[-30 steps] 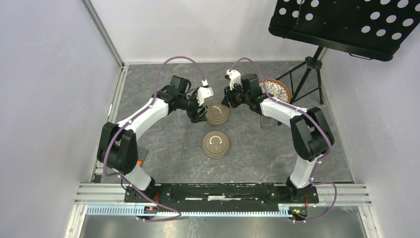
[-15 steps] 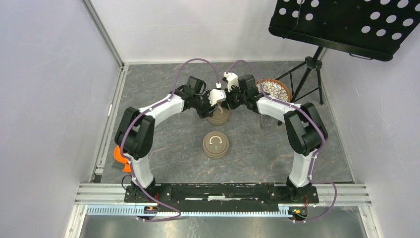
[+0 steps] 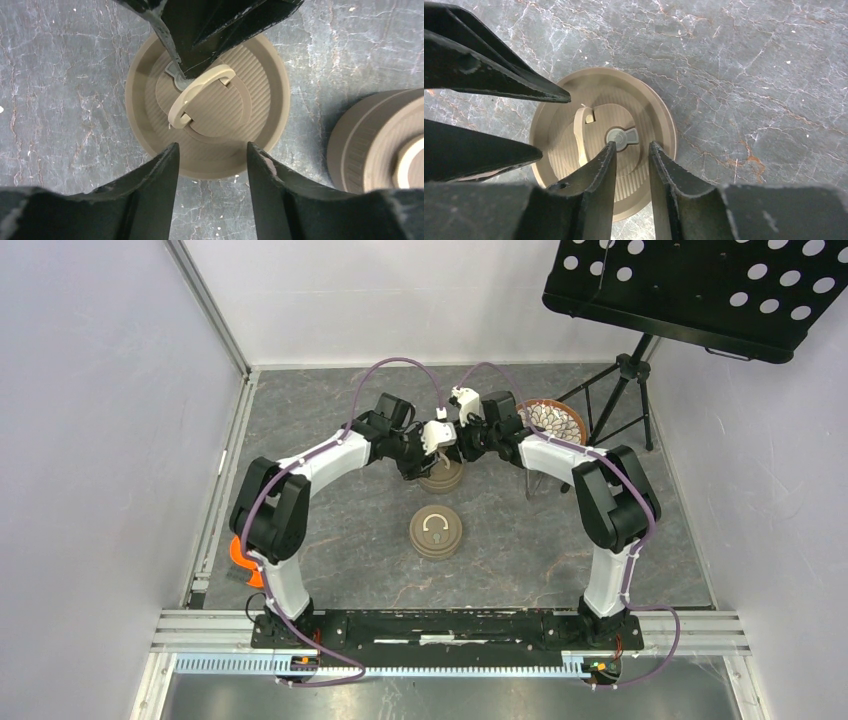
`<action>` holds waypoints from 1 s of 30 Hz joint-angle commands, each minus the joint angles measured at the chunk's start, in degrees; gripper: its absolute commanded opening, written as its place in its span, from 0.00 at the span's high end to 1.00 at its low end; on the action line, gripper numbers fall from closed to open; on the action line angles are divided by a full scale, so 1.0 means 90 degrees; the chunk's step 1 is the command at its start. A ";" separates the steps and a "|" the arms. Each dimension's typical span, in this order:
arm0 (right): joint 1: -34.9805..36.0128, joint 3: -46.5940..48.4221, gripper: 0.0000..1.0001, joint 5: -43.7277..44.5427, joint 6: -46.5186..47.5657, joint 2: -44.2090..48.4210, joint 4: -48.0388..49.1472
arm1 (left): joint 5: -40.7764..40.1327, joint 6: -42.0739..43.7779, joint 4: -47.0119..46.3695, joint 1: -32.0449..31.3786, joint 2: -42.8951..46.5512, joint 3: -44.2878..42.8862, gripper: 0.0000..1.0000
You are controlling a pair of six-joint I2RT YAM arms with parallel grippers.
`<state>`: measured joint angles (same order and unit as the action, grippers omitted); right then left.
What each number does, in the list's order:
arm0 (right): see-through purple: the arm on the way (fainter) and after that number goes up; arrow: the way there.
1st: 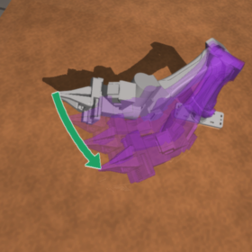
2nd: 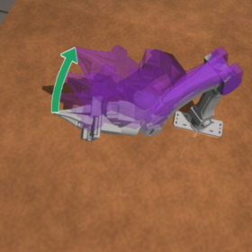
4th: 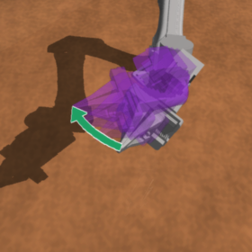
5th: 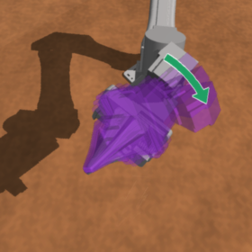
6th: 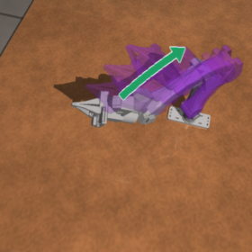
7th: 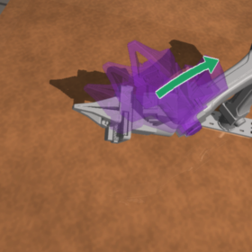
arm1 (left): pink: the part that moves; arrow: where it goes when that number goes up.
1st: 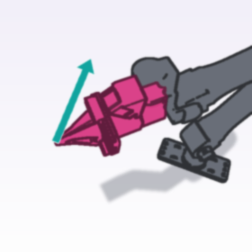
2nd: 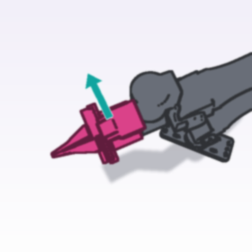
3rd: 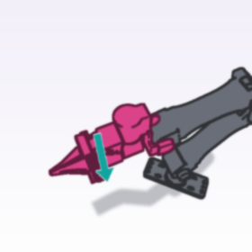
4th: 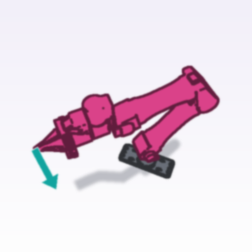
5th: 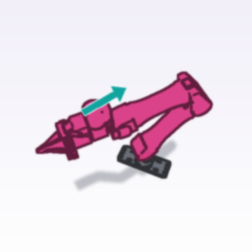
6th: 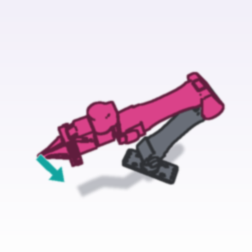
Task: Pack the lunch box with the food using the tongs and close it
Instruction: Adjust the packing box at the center of the board.
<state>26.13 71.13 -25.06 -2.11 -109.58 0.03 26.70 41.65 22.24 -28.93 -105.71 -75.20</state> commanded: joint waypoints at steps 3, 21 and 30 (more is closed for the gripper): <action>-0.0045 -0.0049 0.59 -0.0226 0.0017 0.0449 0.0203 | 0.0640 -0.0366 -0.0333 0.0040 0.0771 0.0084 0.35; 0.0046 -0.0189 0.49 -0.0129 0.0528 0.0667 0.0016 | 0.1098 -0.2053 -0.2188 0.0400 0.0893 0.0389 0.54; 0.0114 -0.0265 0.42 -0.0255 0.0537 0.0644 -0.0276 | 0.0969 -0.2069 -0.2359 0.0380 0.0355 0.0260 0.60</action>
<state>26.61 69.49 -26.37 1.67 -105.36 -2.02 34.89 24.43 3.73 -25.21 -101.08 -70.85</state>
